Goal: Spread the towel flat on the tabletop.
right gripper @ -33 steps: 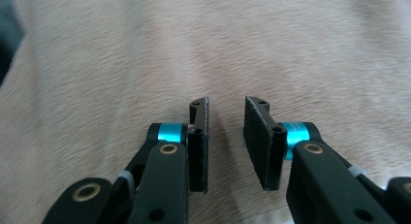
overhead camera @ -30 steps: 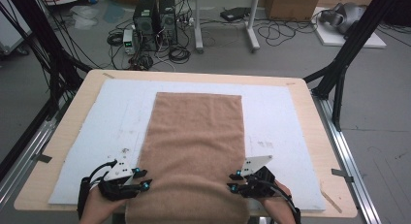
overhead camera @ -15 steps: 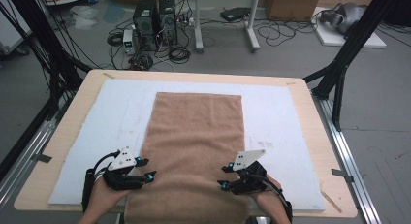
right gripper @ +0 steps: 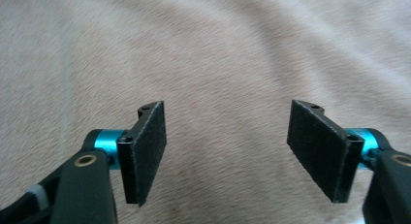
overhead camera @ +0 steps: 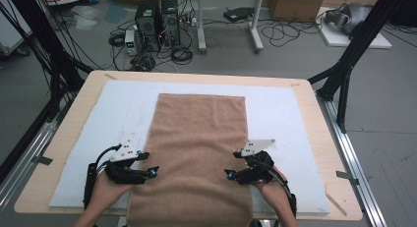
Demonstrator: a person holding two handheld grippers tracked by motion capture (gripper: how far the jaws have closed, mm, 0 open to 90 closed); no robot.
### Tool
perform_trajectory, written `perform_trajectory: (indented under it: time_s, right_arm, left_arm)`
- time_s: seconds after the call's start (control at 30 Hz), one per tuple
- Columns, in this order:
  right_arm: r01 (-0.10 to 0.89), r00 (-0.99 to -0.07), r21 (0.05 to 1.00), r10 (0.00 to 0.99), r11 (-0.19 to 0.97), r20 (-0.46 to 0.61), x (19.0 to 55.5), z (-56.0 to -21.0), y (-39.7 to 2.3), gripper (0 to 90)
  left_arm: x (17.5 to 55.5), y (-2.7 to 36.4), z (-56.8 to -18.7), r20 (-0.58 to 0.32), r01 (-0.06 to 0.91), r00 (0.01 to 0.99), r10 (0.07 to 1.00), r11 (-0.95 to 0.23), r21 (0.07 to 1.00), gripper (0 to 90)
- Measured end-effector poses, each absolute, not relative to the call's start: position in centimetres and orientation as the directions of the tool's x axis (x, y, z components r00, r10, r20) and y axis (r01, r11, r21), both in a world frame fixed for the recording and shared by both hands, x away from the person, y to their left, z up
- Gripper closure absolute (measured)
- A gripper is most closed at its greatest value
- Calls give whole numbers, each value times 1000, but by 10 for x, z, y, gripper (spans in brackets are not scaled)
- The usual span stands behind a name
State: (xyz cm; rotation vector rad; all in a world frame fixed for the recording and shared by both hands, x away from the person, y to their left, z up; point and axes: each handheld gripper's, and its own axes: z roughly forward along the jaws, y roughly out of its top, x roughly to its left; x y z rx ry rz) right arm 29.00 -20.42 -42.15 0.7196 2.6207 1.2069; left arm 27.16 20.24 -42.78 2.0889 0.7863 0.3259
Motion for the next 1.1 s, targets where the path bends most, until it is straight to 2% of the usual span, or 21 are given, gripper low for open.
perform_trajectory:
  time_s: [0.13, 0.33, 1.1]
  right_arm:
    - [369, -841, 763, 540, 530, 31, 299, -416, -209, 235]
    - [371, -831, 779, 555, 506, 35, 304, -408, -213, 197]
    - [364, -838, 778, 545, 511, 34, 303, -406, -211, 194]
  left_arm:
    - [276, 198, -424, -48, 411, 764, 644, -428, 805, 317]
    - [280, 195, -420, -32, 401, 768, 639, -442, 803, 303]
    - [282, 195, -415, -32, 388, 771, 637, -428, 816, 320]
